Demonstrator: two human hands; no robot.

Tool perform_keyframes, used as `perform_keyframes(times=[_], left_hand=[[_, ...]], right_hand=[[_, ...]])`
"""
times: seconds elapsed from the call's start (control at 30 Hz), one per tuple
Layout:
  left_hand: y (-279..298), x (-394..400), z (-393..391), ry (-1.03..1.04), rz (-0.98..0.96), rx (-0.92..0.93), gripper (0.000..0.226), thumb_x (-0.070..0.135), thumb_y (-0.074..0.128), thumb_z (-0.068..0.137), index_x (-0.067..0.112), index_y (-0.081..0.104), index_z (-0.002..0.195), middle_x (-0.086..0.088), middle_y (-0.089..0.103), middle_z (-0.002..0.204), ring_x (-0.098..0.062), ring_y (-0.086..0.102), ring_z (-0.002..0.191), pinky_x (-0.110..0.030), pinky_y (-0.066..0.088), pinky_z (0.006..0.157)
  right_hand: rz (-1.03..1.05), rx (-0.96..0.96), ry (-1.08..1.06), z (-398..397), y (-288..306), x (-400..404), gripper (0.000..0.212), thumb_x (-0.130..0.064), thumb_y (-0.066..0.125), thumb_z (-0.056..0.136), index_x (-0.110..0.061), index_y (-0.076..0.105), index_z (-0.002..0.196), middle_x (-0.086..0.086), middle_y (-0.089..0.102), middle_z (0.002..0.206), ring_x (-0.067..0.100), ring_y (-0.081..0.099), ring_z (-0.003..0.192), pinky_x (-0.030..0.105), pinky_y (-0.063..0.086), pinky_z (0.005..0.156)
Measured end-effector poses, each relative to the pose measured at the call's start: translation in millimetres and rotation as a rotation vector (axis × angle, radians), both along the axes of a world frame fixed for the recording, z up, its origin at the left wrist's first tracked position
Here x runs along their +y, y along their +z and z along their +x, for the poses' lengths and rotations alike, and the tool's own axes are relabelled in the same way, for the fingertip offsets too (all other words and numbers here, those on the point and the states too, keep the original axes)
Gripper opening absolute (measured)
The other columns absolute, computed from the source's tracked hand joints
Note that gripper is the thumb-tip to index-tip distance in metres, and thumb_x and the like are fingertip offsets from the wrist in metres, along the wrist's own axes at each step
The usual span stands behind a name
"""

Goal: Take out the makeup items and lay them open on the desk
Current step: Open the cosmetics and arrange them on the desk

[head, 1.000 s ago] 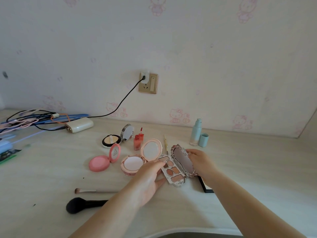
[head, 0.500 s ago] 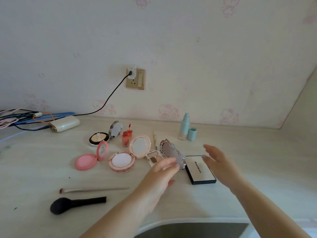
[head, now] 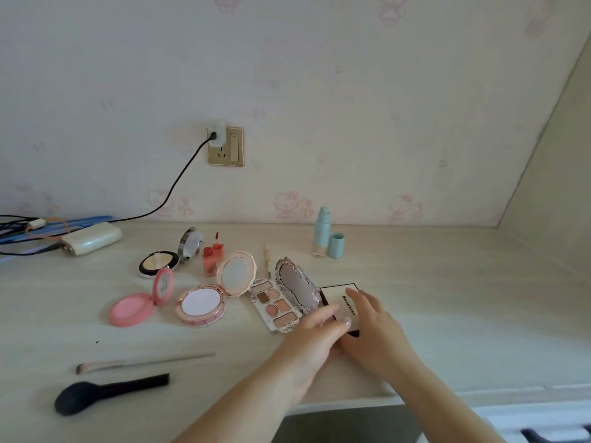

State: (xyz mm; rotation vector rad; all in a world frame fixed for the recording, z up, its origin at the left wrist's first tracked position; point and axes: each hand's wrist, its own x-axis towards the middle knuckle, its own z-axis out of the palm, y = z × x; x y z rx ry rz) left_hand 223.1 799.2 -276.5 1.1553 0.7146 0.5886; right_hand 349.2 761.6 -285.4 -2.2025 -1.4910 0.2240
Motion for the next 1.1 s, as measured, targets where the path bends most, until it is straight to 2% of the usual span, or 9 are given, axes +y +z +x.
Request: perform_keyframes(times=[0.17,0.23,0.33,0.47,0.53,0.73,0.87,1.0,1.1], left_hand=[[1.1,-11.0,12.6,0.056,0.058,-0.113,0.025,0.020,0.060,0.090,0.036,0.059,0.109,0.017,0.061,0.114,-0.003,0.055,0.113,-0.023,0.043,0.097],[3.0,-13.0,17.6,0.141,0.087,-0.144,0.034,0.030,0.064,0.087,0.041,0.052,0.116,0.018,0.057,0.120,-0.001,0.051,0.115,-0.021,0.041,0.093],[5.6,-15.4,24.2,0.251,0.131,-0.214,0.041,0.034,0.067,0.084,0.048,0.048,0.118,0.018,0.053,0.126,0.001,0.055,0.113,-0.033,0.046,0.100],[6.7,-22.7,32.7,0.133,0.030,-0.255,0.053,0.034,0.065,0.085,0.037,0.043,0.133,0.010,0.057,0.127,-0.005,0.058,0.114,-0.035,0.052,0.095],[8.0,-28.1,36.7,-0.012,-0.036,-0.301,0.050,0.040,0.065,0.084,0.034,0.049,0.131,0.003,0.065,0.122,-0.014,0.060,0.115,-0.036,0.055,0.088],[9.7,-30.2,44.4,-0.103,-0.007,-0.360,0.049,0.043,0.059,0.083,0.030,0.052,0.130,-0.009,0.060,0.128,-0.024,0.057,0.121,-0.043,0.053,0.091],[8.9,-34.8,52.4,-0.133,0.004,-0.350,0.047,0.047,0.063,0.082,0.036,0.054,0.127,-0.002,0.064,0.124,-0.020,0.061,0.115,-0.045,0.053,0.092],[7.4,-36.2,57.8,-0.113,0.004,-0.349,0.037,0.042,0.051,0.089,0.029,0.059,0.123,-0.003,0.066,0.118,-0.012,0.067,0.095,-0.040,0.055,0.085],[7.5,-36.8,60.2,-0.092,-0.004,-0.339,0.034,0.037,0.043,0.096,0.028,0.056,0.126,-0.004,0.065,0.119,-0.012,0.067,0.096,-0.036,0.055,0.080]], right_hand=[[0.160,0.438,-0.063,14.2,10.7,-21.8,0.058,-0.025,0.063,0.084,-0.034,0.038,0.135,-0.008,0.043,0.139,0.010,0.052,0.115,0.025,0.041,0.090],[0.247,0.637,-0.040,16.5,14.6,-35.7,0.048,-0.015,0.060,0.087,-0.036,0.044,0.126,-0.011,0.049,0.133,0.001,0.055,0.113,0.022,0.043,0.090],[0.346,0.836,-0.021,16.2,18.1,-54.9,0.038,-0.010,0.060,0.088,-0.031,0.052,0.119,-0.017,0.054,0.124,-0.015,0.059,0.098,0.016,0.045,0.079],[0.445,0.974,-0.032,13.3,19.9,-70.0,0.043,-0.023,0.059,0.070,-0.033,0.062,0.112,-0.012,0.063,0.121,0.000,0.063,0.106,0.029,0.044,0.097],[0.453,0.973,-0.003,10.7,22.8,-75.5,0.042,-0.020,0.055,0.071,-0.030,0.062,0.111,-0.012,0.066,0.117,0.004,0.062,0.110,0.030,0.043,0.098],[0.397,0.852,0.059,12.6,36.8,-80.6,0.032,-0.003,0.048,0.093,-0.029,0.059,0.108,-0.023,0.071,0.096,-0.015,0.060,0.093,-0.003,0.040,0.068],[0.391,0.751,0.036,16.8,37.9,-77.4,0.026,-0.020,0.054,0.093,-0.038,0.062,0.109,-0.013,0.068,0.112,-0.012,0.058,0.105,0.002,0.043,0.074],[0.389,0.568,0.038,19.2,34.8,-73.7,0.028,-0.029,0.053,0.092,-0.038,0.061,0.117,-0.018,0.061,0.120,-0.007,0.054,0.112,0.017,0.044,0.092],[0.385,0.449,0.048,19.2,35.2,-70.9,0.031,-0.028,0.048,0.094,-0.035,0.060,0.122,-0.022,0.059,0.121,-0.010,0.052,0.112,0.007,0.040,0.090]])
